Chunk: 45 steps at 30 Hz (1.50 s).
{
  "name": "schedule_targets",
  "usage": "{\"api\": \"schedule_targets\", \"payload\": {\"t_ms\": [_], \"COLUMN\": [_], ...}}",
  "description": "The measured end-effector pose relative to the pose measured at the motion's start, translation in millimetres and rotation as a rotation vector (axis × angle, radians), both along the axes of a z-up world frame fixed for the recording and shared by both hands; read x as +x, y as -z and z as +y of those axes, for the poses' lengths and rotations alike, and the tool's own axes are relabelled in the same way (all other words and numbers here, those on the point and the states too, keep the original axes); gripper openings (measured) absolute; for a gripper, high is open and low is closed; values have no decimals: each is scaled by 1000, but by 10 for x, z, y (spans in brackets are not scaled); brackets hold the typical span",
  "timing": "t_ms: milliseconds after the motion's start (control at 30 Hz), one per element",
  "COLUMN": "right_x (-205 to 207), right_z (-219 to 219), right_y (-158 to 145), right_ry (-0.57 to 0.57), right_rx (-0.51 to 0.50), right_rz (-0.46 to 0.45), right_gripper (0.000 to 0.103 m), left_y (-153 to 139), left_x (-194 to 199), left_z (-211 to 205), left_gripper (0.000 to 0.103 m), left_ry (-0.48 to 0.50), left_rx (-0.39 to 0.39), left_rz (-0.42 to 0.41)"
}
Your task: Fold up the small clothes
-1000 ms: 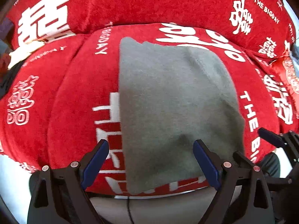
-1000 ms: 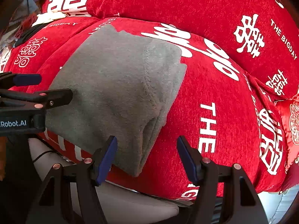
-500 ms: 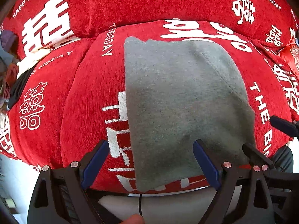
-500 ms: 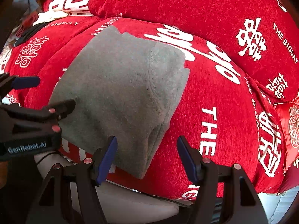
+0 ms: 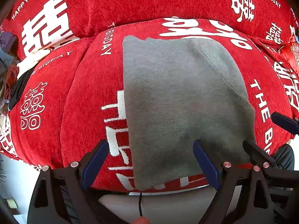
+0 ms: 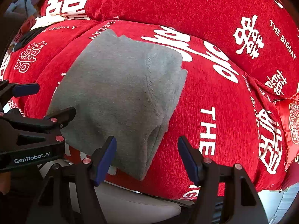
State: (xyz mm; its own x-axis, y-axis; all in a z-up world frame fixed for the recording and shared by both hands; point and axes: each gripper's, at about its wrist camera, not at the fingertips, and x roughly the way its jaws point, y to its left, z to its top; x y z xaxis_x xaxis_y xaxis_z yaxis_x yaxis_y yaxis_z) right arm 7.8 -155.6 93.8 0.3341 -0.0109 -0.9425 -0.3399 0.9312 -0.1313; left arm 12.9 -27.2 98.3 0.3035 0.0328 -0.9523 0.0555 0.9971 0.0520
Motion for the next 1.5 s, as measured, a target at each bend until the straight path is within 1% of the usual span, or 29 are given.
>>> {"api": "schedule_targets", "payload": {"t_ms": [500,1200,1500], "right_x": [-8,-37,-110], "right_z": [2,52,102], "right_y": [10,-3,-50], "right_ry": [19,7,10], "right_rx": [0,-12,-15], "right_rz": [-3,-10,-24], "right_gripper": [72,72,72], "left_y": [12,-20,-44], "left_x": [-15,-41,-97], "left_z": [-8,-26,-21], "left_gripper": [92,92,92], "left_ry": [6,20,19], "left_rx": [-12,-42,-51], "left_rz": [-1,-11,-20]}}
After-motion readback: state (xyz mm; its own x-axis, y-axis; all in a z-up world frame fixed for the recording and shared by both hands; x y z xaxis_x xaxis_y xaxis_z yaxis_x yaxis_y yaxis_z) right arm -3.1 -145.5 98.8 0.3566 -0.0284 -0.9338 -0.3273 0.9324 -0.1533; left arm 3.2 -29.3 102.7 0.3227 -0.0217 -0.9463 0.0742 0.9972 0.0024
